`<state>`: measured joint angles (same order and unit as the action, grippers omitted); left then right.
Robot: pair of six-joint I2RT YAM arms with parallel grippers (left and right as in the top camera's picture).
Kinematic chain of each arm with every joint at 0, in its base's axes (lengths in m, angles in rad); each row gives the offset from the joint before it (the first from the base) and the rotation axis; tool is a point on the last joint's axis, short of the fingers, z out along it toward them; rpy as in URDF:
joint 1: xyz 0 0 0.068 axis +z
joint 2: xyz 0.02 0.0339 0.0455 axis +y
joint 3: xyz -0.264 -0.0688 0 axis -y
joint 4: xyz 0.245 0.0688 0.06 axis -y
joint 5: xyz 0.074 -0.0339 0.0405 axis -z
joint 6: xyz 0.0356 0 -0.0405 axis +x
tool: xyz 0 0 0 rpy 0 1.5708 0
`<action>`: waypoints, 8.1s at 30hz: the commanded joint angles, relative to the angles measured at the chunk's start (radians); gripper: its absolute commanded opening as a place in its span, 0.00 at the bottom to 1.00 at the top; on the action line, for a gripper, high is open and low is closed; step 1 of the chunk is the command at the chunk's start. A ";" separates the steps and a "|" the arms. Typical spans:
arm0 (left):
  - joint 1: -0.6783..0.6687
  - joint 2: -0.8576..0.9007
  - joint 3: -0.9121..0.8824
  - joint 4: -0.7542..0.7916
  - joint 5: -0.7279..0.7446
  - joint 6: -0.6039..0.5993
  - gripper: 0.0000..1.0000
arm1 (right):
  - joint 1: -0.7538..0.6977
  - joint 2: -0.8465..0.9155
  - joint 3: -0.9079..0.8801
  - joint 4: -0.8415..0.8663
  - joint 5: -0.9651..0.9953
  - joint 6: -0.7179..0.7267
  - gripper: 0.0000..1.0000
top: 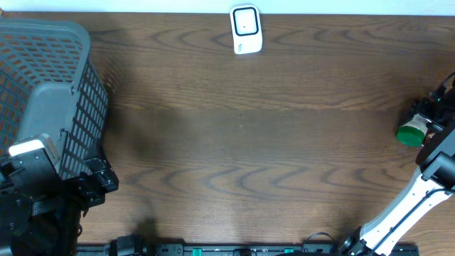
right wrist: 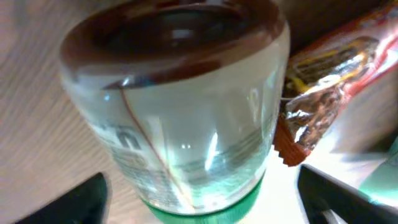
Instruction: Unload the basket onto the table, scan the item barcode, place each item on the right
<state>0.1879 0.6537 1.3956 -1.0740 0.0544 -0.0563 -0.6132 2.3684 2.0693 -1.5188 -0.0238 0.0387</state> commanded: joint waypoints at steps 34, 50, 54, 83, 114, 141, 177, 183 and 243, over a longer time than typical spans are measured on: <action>-0.003 -0.002 -0.001 0.000 0.010 -0.009 0.98 | 0.130 -0.937 0.481 -0.120 -0.419 -0.040 0.99; -0.003 -0.002 -0.001 0.000 0.010 -0.009 0.98 | 0.135 -1.396 0.481 -0.121 -0.419 -0.040 0.99; -0.003 -0.002 -0.001 0.000 0.010 -0.009 0.98 | 0.181 -1.492 0.481 -0.115 -0.397 -0.059 0.99; -0.003 -0.002 -0.001 0.000 0.010 -0.009 0.98 | 0.455 -1.736 0.384 0.343 -0.281 -0.088 0.99; -0.003 -0.002 -0.001 0.000 0.010 -0.009 0.98 | 0.464 -2.155 -1.148 1.374 -0.345 -0.104 0.99; -0.003 -0.002 -0.001 0.000 0.010 -0.009 0.98 | 0.465 -2.363 -2.022 1.859 -0.191 -0.058 0.99; -0.003 -0.002 -0.001 0.000 0.010 -0.009 0.98 | 0.466 -2.362 -2.064 1.453 -0.089 0.035 0.99; -0.003 -0.002 -0.001 0.000 0.010 -0.009 0.98 | 0.466 -2.362 -2.064 1.453 -0.089 0.035 0.99; -0.161 -0.652 -1.385 0.993 -0.127 -0.023 0.98 | 0.466 -2.362 -2.064 1.453 -0.089 0.035 0.99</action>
<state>0.0307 0.0162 0.0536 -0.1001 -0.0368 -0.0788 -0.1535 0.0124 0.0063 -0.0620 -0.1154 0.0608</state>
